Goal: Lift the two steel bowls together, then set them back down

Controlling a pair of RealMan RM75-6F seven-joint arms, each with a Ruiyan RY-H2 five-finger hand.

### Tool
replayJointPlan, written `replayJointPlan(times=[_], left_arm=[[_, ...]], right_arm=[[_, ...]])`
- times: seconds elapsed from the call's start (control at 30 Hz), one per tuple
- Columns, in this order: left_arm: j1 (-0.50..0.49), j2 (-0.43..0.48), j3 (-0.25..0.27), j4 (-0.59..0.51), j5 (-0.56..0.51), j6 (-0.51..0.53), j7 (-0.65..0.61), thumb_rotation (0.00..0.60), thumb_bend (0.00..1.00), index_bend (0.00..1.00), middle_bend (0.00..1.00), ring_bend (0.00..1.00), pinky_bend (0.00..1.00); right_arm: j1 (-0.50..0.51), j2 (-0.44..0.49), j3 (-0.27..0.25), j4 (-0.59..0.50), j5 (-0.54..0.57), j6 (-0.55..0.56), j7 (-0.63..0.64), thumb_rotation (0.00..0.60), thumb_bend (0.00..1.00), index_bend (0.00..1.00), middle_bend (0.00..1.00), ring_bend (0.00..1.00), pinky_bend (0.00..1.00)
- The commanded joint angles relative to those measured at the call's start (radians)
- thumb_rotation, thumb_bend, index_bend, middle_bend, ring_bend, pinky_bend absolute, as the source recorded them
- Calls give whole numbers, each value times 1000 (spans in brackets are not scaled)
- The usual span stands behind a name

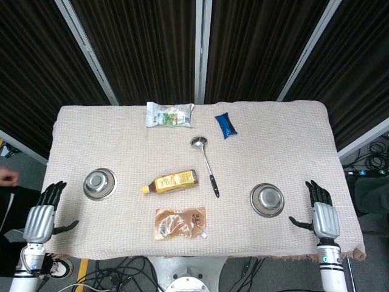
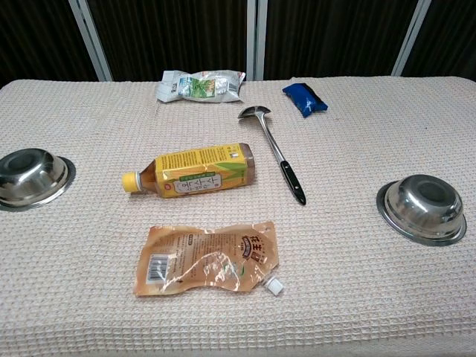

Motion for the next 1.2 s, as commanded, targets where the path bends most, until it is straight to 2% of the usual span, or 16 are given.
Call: replayJointPlan(times=[0.03,0.17,0.33,0.5,0.67,0.77,0.97,1.2], left_arm=[[-8,6,-4,1,1,-6,7,600,0,37,53,0,137],[-48,28,-21,9,9,-42,-11,600,0,37,55,0,137],[-140,87,-66,4,-30,-182,-56,600,0,45,65,0,137],[-270,188,-59,-47,-55,-444,-73,600,0,45,64,0,134],[-378,217,-47,-67,-76,-643,-54,600,0,48,60,0,134],[-411,204,-47,-43,-81,-683,-49,600,0,57,60,0,134],[-455,177,-40,7,-93,-739,-57,600,0,59,60,0,134],[-490,149,-15,33,-74,-769,-57,600,0,121,60,0,137]], right_arm=[[8,9,4,-5,1,-13,-4,600,0,0,0,0,0],[35,43,21,-44,43,-75,-61,600,0,0,0,0,0],[100,116,58,-164,140,-189,-190,600,0,0,0,0,0],[179,163,87,-268,260,-295,-337,600,0,0,0,0,0],[261,182,87,-327,381,-396,-437,600,0,0,0,0,0],[299,185,79,-341,439,-432,-477,600,3,0,0,0,0],[342,152,57,-338,499,-418,-521,600,8,0,0,0,0],[379,121,35,-312,550,-416,-538,600,16,0,0,0,0]])
